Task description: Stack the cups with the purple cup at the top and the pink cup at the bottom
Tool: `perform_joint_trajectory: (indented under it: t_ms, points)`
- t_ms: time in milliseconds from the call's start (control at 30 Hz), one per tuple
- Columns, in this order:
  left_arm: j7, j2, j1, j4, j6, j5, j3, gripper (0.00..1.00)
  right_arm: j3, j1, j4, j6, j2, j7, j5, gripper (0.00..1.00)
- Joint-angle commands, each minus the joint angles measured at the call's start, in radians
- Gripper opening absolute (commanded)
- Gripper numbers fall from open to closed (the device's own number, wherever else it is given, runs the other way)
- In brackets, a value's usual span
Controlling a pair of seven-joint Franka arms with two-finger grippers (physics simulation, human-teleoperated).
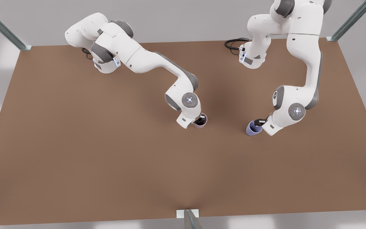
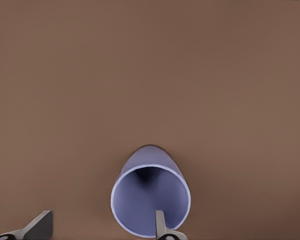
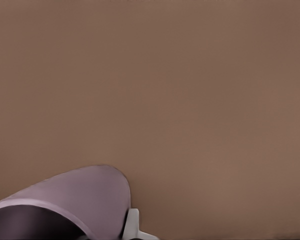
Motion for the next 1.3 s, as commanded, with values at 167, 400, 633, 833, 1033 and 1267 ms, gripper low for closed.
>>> perform_joint_trajectory:
  t_ms: [167, 400, 633, 833, 1033, 1267]
  points:
    - [0.014, 0.042, 0.001, -0.003, 0.034, 0.001, 0.002, 1.00, -0.032, -0.008, 0.223, 0.011, 0.168, 0.519, -0.005, 0.21]
    - [0.014, 0.075, 0.001, -0.003, 0.036, 0.001, 0.010, 0.75, -0.031, -0.009, 0.225, 0.017, 0.189, 0.518, -0.005, 0.55]
    - [0.012, 0.088, 0.001, -0.001, 0.041, -0.002, 0.010, 0.33, -0.023, -0.014, 0.261, -0.084, 0.172, 0.518, 0.001, 0.61]
    - [0.012, 0.104, -0.001, -0.003, 0.039, -0.028, 0.008, 0.30, -0.041, -0.074, 0.064, -0.172, -0.140, 0.375, 0.052, 0.81]
    - [0.002, 0.092, -0.004, 0.003, 0.013, -0.060, 0.005, 0.21, -0.034, -0.663, -0.384, -0.466, -0.745, -0.614, 0.021, 1.00]
    - [-0.104, -0.009, -0.007, 0.057, -0.120, -0.072, -0.038, 0.21, -0.078, -0.792, -0.254, -0.506, -0.673, -0.896, -0.049, 1.00]
